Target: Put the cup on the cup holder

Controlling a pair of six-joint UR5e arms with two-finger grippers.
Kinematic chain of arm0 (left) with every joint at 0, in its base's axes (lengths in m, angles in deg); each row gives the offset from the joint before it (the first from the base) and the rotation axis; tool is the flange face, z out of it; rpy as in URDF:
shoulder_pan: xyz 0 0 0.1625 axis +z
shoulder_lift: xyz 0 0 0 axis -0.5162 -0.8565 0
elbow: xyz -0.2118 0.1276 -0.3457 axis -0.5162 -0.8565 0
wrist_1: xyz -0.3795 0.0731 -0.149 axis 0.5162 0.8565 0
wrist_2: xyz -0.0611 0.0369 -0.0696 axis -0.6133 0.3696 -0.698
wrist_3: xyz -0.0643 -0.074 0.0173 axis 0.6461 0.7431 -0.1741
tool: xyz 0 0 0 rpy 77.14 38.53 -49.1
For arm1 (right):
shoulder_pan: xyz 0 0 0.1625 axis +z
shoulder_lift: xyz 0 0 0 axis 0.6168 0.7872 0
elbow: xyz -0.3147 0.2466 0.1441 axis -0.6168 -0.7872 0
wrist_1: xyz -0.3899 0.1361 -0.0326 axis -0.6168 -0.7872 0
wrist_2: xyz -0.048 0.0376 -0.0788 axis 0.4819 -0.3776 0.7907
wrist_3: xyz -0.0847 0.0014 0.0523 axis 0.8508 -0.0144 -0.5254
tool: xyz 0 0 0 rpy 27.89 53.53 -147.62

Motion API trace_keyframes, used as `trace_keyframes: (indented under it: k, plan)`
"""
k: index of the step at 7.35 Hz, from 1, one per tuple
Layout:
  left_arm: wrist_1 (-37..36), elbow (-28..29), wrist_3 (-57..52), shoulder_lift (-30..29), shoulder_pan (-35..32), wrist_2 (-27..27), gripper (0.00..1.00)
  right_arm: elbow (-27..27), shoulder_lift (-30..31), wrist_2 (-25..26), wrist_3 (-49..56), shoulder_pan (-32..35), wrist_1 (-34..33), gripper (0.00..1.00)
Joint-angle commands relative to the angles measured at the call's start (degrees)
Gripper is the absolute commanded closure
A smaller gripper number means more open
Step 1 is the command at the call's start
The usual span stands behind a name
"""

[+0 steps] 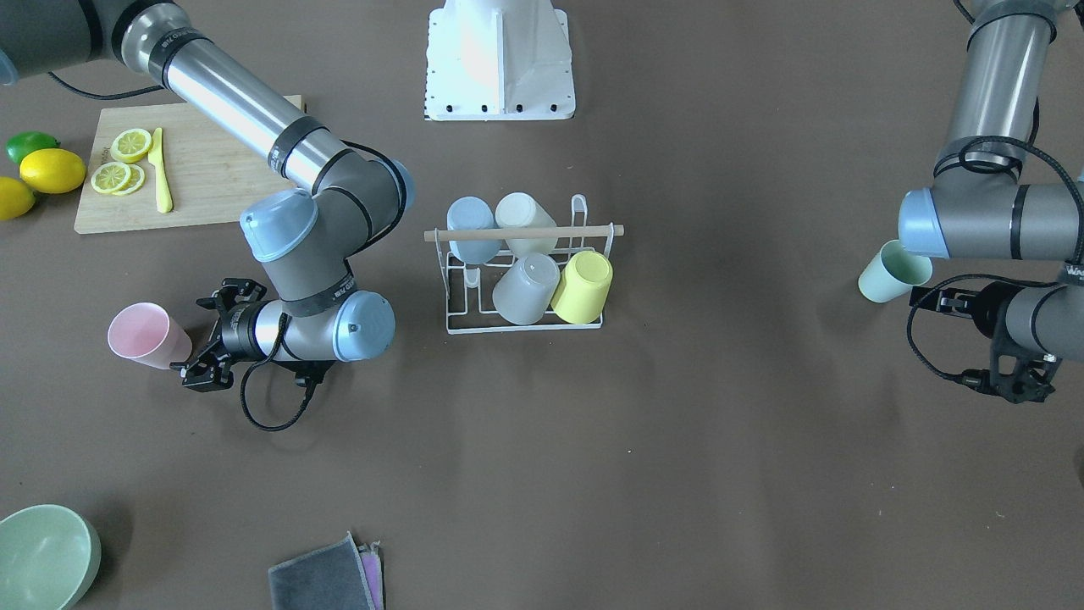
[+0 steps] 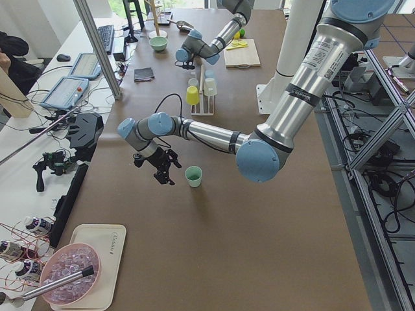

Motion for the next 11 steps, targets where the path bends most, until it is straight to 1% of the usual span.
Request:
trace_keyframes:
  k: [1,2,3,4,6,8,9,11]
  plan:
    - [0.51,3.91,-0.10,-2.16,0.04,-1.92,0.02,0.18,0.94,0.02,0.16,0.03,0.07,0.02]
    - [1.12,5.49,0.33,-3.13,-0.04,-2.27,0.02,0.27,0.94,0.63,0.25,0.04,0.07,0.02]
    - [2.17,5.77,1.90,-3.14,0.04,-4.79,0.02,0.53,1.29,0.81,0.42,0.12,0.16,0.02]
    - [3.75,7.43,2.44,-3.22,0.48,-4.82,0.02,0.62,1.38,0.81,0.94,0.30,0.16,0.02]
    - [3.85,8.76,1.75,-3.23,1.79,-4.82,0.02,0.62,2.52,1.77,2.79,0.91,2.88,0.02]
    - [3.76,9.02,0.96,-3.40,3.38,-4.21,0.02,0.62,2.87,1.78,3.06,1.26,2.97,0.02]
    - [2.89,8.94,-1.13,-3.49,4.95,-4.03,0.02,0.62,2.96,1.87,3.15,1.44,3.15,0.02]
    - [0.26,8.94,-3.43,-3.49,5.84,-3.85,0.02,0.71,3.58,1.87,3.06,1.44,3.41,0.02]
